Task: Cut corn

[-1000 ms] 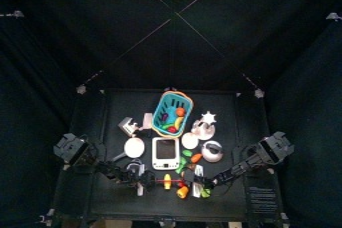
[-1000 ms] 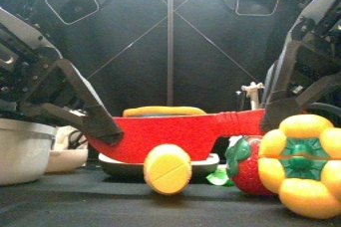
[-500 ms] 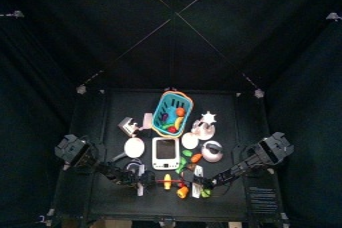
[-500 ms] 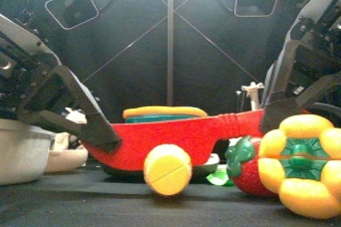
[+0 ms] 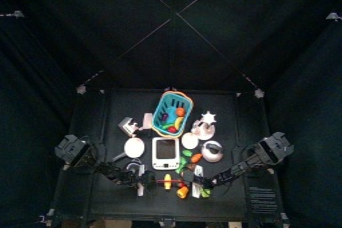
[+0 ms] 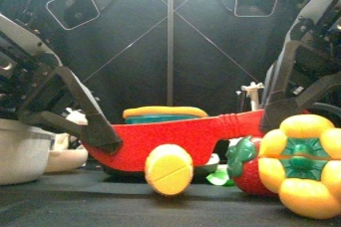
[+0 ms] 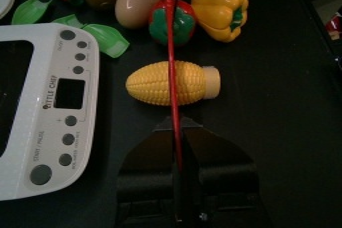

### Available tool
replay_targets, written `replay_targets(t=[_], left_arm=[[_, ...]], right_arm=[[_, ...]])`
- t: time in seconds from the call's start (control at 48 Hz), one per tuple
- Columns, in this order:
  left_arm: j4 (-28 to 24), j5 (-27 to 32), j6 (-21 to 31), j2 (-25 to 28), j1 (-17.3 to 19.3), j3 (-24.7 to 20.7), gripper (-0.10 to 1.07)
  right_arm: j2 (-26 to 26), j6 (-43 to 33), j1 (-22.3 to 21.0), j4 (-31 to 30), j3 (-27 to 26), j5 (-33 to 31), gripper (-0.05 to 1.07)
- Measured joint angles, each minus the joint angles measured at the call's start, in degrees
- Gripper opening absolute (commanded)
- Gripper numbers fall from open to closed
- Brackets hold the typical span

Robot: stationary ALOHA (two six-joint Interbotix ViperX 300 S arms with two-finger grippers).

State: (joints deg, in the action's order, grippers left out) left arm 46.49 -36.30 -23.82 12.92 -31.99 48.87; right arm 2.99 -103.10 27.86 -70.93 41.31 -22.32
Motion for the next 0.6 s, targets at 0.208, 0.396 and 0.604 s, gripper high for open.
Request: replay_targets(t=[0.208,0.396,0.604], left_arm=[[0.09,0.09,0.00,0.18,0.00,0.00,0.36],[0.18,0.09,0.09,0.26,0.18,0.00,0.36],[0.26,0.09,0.18,0.18,0.18,0.00,0.36]], right_arm=[[-0.88,2.37,-0.79,-0.09,0.09,0.00,0.39],[-1.49,4.92,-1.67,0.62,0.18,0.00,0.39],[-1.49,6.33,-3.08,2.20,0.26,0.18,0.39]])
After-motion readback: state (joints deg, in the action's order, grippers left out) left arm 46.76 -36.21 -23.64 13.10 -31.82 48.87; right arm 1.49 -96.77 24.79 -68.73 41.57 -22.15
